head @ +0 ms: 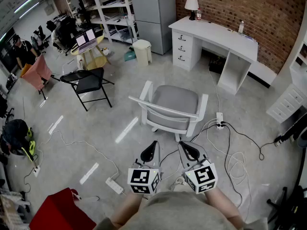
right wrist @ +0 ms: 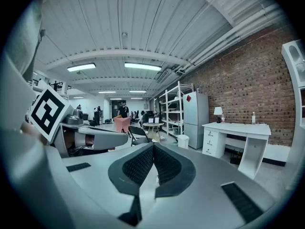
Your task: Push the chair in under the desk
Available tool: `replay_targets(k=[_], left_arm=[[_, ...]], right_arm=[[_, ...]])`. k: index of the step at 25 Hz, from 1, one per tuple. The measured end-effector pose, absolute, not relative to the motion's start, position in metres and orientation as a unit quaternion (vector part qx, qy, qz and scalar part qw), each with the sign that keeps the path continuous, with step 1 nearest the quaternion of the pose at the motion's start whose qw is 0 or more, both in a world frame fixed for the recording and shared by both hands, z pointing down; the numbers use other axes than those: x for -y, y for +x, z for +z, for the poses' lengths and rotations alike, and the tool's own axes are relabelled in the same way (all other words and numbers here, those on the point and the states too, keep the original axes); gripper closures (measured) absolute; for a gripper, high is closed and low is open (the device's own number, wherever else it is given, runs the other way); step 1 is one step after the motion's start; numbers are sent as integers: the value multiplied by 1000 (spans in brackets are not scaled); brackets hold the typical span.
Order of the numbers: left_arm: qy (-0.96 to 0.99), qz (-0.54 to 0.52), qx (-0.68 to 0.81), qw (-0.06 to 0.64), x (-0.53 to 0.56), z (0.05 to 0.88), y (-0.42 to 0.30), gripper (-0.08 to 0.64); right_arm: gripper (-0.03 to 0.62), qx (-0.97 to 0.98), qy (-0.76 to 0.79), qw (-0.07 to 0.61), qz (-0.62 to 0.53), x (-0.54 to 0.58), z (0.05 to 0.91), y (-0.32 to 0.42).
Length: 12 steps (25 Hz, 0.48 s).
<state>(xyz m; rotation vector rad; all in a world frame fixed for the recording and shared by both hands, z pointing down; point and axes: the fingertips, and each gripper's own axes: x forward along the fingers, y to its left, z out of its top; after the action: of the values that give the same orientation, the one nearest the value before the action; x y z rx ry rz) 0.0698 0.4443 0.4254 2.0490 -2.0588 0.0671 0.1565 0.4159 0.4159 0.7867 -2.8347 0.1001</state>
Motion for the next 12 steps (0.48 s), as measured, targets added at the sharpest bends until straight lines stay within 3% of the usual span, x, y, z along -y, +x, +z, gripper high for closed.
replay_targets(k=[12], left_arm=[[714,21,688,129,-497,423,69,549]], right_arm=[[584,948,303,93,42,-472,411,167]])
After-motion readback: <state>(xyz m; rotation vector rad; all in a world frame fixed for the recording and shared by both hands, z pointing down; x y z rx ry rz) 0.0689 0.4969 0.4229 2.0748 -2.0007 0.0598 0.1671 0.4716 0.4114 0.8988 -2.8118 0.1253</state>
